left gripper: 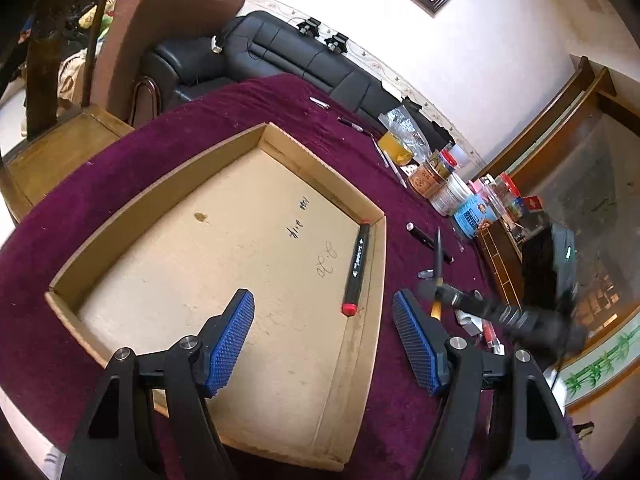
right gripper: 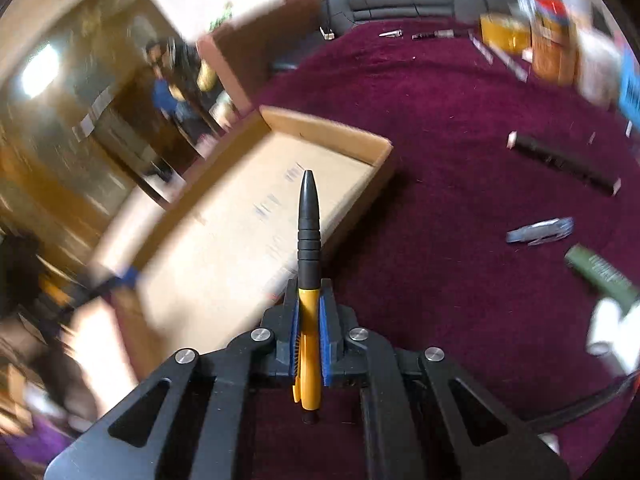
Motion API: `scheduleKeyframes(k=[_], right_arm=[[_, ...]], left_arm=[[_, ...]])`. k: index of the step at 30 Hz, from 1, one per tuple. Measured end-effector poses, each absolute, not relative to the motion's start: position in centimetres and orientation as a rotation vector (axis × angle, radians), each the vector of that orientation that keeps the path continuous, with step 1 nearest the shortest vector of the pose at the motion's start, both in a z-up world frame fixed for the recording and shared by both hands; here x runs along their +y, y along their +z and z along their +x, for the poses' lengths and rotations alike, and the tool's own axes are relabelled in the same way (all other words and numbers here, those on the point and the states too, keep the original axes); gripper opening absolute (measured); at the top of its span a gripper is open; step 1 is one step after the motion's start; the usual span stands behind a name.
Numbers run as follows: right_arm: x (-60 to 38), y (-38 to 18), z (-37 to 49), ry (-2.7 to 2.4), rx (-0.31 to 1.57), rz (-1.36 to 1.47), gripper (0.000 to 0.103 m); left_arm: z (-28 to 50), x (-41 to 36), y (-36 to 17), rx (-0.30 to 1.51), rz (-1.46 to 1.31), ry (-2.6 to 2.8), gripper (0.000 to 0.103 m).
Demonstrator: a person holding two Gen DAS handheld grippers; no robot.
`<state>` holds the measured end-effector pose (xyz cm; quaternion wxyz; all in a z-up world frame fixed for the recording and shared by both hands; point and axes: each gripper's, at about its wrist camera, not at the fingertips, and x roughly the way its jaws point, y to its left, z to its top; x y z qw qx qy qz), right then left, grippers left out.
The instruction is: Organize rigid objects
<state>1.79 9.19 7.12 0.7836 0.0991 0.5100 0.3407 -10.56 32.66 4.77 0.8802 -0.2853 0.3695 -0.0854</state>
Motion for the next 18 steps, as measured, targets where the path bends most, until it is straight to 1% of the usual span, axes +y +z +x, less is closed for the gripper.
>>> scheduleKeyframes(k=[2,4,7,10,11,14,16,18], right_arm=[[10.0,6.8,3.3,0.769,1.149,0.343,0.006],[11.4,5.9,4.4,0.76,1.191,0.397,0.007],[14.0,4.0,6.3,0.665,1.233,0.36,0.007],[14.3,2.7,7.5,0.526,1.244,0.331,0.01],[14.1,2.4,7.5,0.523,1.24,0.335,0.009],[13.3,3.6,6.9,0.549,1.225,0.325,0.011],[12.4,5.1,6.3,0.545,1.188,0.307,0.017],[10.4,6.5,5.5,0.534,1.142,0.316,0.031]], left_arm=[[-10.4,32.2,4.4,0.785,-0.596,-0.192,0.066],[-10.4,32.0,4.2,0.796,-0.594,-0.196,0.066],[-10.8,32.3,4.2,0.8,-0.595,-0.182,0.066],[-11.1,33.1,4.6,0.791,-0.591,-0.152,0.066],[-11.1,33.3,4.8,0.787,-0.59,-0.146,0.066],[-10.6,33.6,5.1,0.776,-0.595,-0.136,0.068],[-10.1,33.4,5.4,0.773,-0.594,-0.138,0.069],[-9.2,32.5,6.0,0.759,-0.572,-0.152,0.069]])
